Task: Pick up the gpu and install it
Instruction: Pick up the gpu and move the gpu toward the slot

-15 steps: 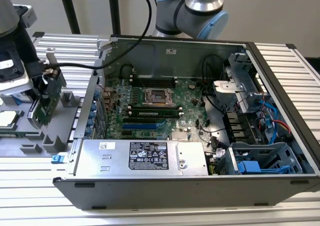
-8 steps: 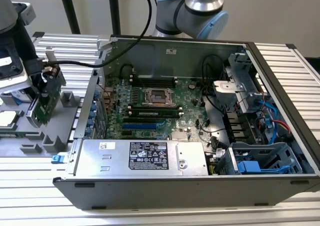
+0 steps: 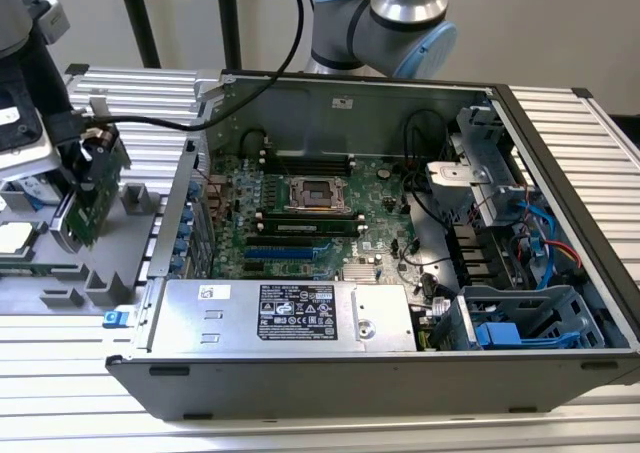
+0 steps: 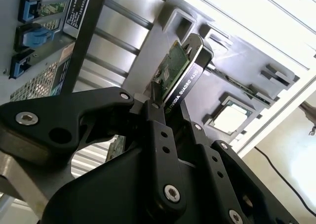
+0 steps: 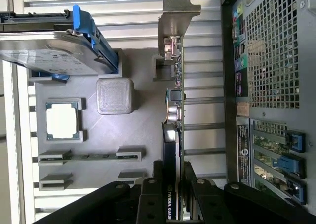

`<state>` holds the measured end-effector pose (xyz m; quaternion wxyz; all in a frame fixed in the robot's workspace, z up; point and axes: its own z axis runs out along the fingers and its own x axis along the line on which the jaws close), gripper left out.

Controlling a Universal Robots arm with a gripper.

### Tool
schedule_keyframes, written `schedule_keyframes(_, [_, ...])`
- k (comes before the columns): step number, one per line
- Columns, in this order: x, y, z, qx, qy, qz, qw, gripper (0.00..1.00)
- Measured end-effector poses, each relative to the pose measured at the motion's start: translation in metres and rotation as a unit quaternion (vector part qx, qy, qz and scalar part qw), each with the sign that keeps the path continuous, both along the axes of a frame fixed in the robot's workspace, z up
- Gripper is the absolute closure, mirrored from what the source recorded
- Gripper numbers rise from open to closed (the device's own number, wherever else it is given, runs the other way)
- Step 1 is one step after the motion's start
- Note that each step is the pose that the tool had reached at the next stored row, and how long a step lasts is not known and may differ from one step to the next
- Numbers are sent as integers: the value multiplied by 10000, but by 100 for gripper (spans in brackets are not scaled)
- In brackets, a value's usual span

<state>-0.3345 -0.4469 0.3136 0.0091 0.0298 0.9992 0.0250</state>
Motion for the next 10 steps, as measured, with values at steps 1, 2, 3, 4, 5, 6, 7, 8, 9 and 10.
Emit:
schedule_keyframes(1, [0, 0, 7, 0, 0, 0, 10000, 100])
schedule_keyframes(2, [0, 0, 15, 0, 0, 0, 10000, 100])
schedule_keyframes(3, [0, 0, 23, 0, 0, 0, 10000, 100])
schedule_keyframes(4, [0, 0, 31, 0, 0, 0, 10000, 100])
schedule_keyframes(5, [0, 0, 39, 0, 0, 0, 10000, 100])
schedule_keyframes(6, [0, 0, 46, 0, 0, 0, 10000, 100])
schedule_keyframes(7, [0, 0, 55, 0, 0, 0, 10000, 100])
schedule_keyframes(8, [0, 0, 62, 0, 0, 0, 10000, 100])
schedule_keyframes(9, [0, 0, 70, 0, 0, 0, 10000, 100])
schedule_keyframes(10, [0, 0, 77, 0, 0, 0, 10000, 100])
